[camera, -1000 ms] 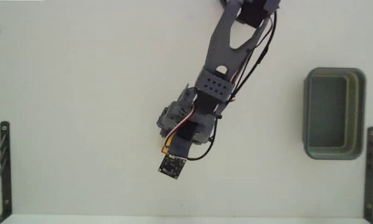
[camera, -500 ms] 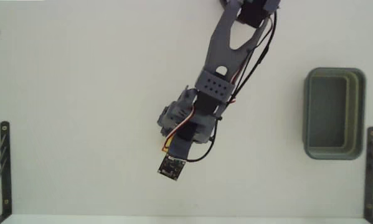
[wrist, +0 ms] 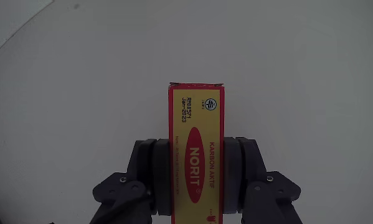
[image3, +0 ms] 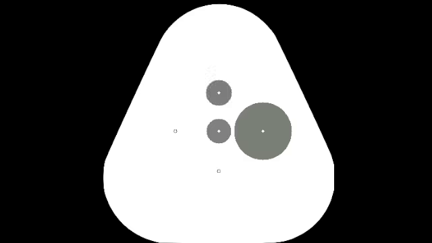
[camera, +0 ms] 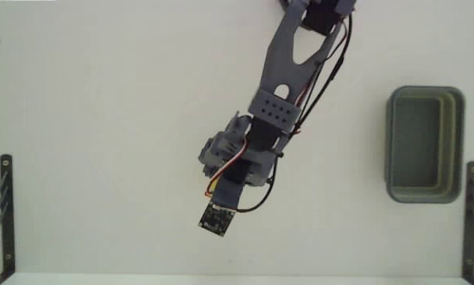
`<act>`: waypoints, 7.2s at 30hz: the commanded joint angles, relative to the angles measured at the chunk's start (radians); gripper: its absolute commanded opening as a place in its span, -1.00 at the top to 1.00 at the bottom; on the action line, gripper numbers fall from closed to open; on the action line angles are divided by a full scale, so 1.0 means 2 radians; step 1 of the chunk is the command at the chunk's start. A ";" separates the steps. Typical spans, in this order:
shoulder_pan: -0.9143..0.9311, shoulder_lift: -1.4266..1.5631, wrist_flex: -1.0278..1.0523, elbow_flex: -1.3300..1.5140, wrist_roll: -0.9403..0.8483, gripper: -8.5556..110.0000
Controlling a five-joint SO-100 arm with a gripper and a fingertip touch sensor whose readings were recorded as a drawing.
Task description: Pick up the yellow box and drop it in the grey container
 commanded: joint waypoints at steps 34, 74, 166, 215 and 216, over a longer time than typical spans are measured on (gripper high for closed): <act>0.006 -0.048 0.233 -0.322 0.002 0.19; 0.006 -0.108 0.330 -0.479 0.002 0.19; -0.335 0.014 0.243 -0.270 0.002 0.19; -0.532 0.084 0.193 -0.150 0.002 0.19; -0.532 0.084 0.193 -0.150 0.002 0.19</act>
